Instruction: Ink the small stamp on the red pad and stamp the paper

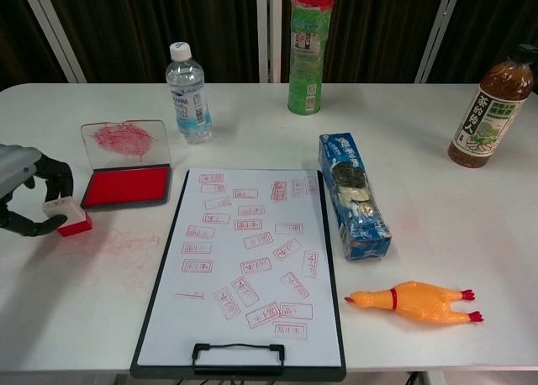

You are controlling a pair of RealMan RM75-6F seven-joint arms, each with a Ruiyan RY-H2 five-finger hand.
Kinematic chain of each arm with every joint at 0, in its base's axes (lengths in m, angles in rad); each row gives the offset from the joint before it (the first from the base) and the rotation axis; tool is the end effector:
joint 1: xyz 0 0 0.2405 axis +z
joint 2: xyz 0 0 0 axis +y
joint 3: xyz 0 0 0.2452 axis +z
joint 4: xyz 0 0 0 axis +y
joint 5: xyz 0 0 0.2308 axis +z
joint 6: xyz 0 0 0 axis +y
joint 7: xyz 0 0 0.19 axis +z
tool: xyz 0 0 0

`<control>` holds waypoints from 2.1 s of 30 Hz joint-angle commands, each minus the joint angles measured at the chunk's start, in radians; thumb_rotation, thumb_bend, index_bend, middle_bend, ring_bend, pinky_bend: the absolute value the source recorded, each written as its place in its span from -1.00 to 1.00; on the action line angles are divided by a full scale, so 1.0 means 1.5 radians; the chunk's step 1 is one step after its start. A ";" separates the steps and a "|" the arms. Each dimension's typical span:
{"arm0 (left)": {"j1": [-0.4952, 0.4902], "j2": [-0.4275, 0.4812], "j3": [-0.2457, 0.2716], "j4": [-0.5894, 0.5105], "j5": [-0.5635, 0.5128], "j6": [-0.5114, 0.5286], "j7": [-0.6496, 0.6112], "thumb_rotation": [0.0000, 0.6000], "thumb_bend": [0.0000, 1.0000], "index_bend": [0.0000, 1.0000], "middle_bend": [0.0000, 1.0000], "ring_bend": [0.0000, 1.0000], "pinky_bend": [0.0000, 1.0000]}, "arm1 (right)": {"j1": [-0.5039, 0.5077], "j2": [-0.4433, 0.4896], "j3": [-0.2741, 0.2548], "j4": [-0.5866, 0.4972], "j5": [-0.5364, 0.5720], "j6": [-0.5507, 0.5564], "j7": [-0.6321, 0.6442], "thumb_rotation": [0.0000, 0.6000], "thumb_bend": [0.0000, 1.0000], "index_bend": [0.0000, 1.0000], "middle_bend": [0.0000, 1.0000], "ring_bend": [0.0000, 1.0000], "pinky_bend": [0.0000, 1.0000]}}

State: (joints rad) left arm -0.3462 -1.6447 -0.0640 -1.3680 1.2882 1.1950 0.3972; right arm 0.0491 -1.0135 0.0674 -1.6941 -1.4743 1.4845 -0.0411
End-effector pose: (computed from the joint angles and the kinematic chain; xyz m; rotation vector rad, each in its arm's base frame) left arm -0.2495 0.2894 -0.0579 -1.6603 -0.9555 -0.7465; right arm -0.3111 -0.2202 0.1648 1.3574 -0.8725 0.8347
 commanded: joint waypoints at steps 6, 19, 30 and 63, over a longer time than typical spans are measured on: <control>0.001 0.013 -0.022 -0.033 -0.021 -0.008 -0.060 1.00 -0.24 0.20 0.25 -0.39 -0.25 | 0.001 0.000 0.001 0.000 -0.005 0.002 0.000 1.00 -0.56 -1.00 -1.00 -1.00 -1.00; -0.016 0.059 -0.049 -0.088 -0.019 -0.022 -0.129 1.00 -0.21 0.35 0.40 0.31 0.53 | 0.001 -0.003 0.000 0.002 -0.002 0.000 -0.001 1.00 -0.54 -1.00 -1.00 -1.00 -1.00; -0.072 0.082 -0.067 -0.113 -0.053 -0.094 -0.096 1.00 -0.20 0.31 0.36 0.88 0.99 | -0.001 0.001 0.001 0.003 0.007 -0.003 0.001 1.00 -0.51 -1.00 -1.00 -1.00 -1.00; -0.178 0.020 -0.079 0.033 -0.159 -0.178 -0.072 1.00 -0.20 0.35 0.38 1.00 1.00 | -0.004 0.015 0.004 -0.014 0.016 -0.002 -0.006 1.00 -0.49 -1.00 -1.00 -1.00 -1.00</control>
State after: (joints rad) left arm -0.6132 -1.6100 -0.1857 -1.3239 1.0458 0.9247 0.2906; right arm 0.0436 -0.9907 0.0737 -1.7146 -1.4502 1.4814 -0.0509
